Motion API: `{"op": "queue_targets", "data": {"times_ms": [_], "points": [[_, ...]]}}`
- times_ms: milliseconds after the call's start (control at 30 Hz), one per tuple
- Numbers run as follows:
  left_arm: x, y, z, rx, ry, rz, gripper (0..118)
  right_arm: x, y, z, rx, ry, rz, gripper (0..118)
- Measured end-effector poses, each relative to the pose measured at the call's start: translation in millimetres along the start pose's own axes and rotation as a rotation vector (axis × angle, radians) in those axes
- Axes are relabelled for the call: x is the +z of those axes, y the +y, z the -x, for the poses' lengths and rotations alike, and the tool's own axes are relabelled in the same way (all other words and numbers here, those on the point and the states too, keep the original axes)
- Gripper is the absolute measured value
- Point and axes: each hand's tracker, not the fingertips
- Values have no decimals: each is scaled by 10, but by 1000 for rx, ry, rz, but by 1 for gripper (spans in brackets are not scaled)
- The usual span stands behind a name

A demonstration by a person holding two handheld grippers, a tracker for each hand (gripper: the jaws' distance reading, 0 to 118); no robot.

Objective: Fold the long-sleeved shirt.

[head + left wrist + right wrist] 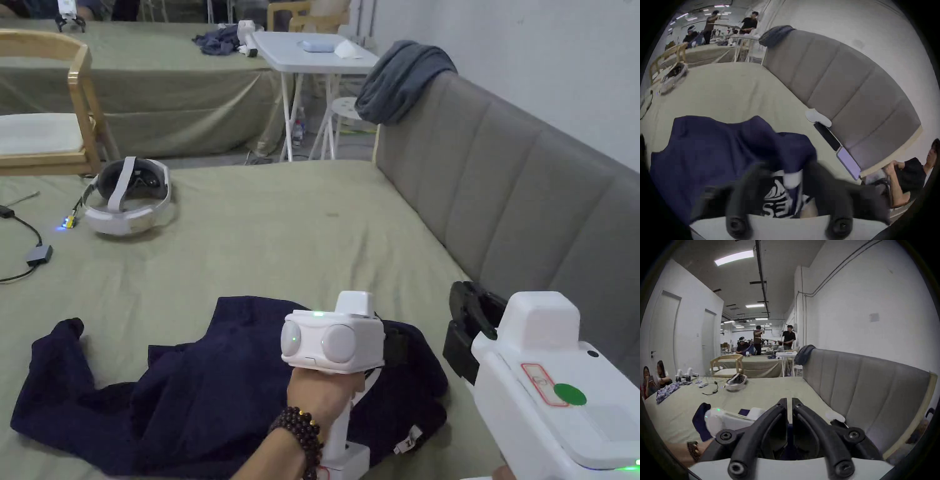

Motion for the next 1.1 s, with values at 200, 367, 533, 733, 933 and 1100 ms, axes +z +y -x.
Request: {"op": "queue_targets", "data": {"times_ms": [200,367,533,733,933,1100], "points": [[1260,13,352,-58,74,-223,101,-66,-45,68,-33,51,58,5],[2419,-702,540,-111,323,-367,95,-152,-174,248,-5,68,96,5],[2885,-1278,778,70,398,-412,27,-243,-213,345,-13,98,127,5],[2837,-1247,978,101,427,-345,3,-191,-165,435,-14,126,127,5],[2130,-976,1567,7,478,-114,100,-266,-179,382,-7,127,138,5],[1265,-954,2065,-17,533,138,82,-375,-265,285,-18,104,178,5]]}}
